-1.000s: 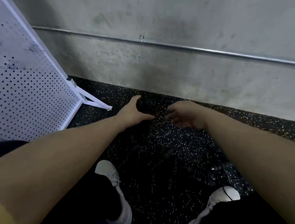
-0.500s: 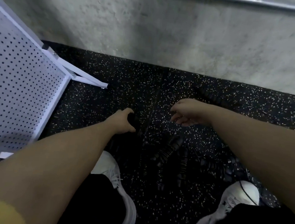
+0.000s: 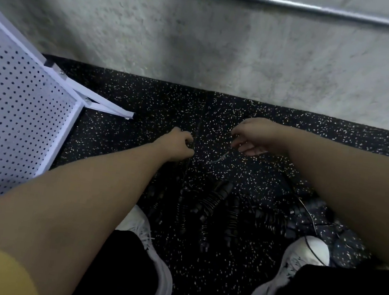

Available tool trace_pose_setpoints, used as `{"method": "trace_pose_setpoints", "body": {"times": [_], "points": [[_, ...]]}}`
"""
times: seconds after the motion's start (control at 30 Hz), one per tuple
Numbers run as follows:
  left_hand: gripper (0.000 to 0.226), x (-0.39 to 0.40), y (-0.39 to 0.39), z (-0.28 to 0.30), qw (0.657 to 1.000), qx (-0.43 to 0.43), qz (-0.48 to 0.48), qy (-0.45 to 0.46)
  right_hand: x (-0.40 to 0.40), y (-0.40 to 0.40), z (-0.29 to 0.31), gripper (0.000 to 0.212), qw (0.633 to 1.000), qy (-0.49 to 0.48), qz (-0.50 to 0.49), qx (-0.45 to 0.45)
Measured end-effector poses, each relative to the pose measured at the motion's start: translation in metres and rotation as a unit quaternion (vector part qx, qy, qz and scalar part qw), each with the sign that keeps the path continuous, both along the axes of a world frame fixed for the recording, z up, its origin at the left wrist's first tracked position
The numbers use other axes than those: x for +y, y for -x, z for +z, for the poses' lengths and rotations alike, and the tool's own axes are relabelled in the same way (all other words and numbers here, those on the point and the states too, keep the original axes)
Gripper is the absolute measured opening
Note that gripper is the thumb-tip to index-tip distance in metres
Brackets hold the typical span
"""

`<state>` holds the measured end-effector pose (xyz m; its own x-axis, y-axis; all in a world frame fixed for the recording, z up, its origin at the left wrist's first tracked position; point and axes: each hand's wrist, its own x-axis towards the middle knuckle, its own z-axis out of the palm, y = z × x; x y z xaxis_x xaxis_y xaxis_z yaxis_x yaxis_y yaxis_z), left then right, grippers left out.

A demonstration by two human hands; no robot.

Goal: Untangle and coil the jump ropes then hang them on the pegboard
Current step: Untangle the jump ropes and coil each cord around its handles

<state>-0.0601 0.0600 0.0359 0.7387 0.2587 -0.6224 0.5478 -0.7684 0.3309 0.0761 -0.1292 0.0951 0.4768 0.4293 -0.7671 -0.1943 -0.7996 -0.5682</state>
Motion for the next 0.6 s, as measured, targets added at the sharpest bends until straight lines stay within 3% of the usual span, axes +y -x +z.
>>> {"method": "trace_pose_setpoints", "body": {"times": [0.17,0.3,0.6], "points": [[0.048,-0.03,-0.02,0.039,0.997,-0.037,-0.066,0.007,-0.03,0.001,0.041,0.026,0.999,-0.014,0.016,-0.044],[0.044,-0.059,-0.033,0.068,0.994,-0.061,-0.094,0.015,-0.063,0.0,0.077,0.023,0.992,0.004,0.084,-0.099],[0.04,-0.129,-0.069,0.09,0.985,-0.085,-0.142,0.054,-0.149,-0.038,0.118,0.027,0.976,0.064,0.15,-0.144]]}}
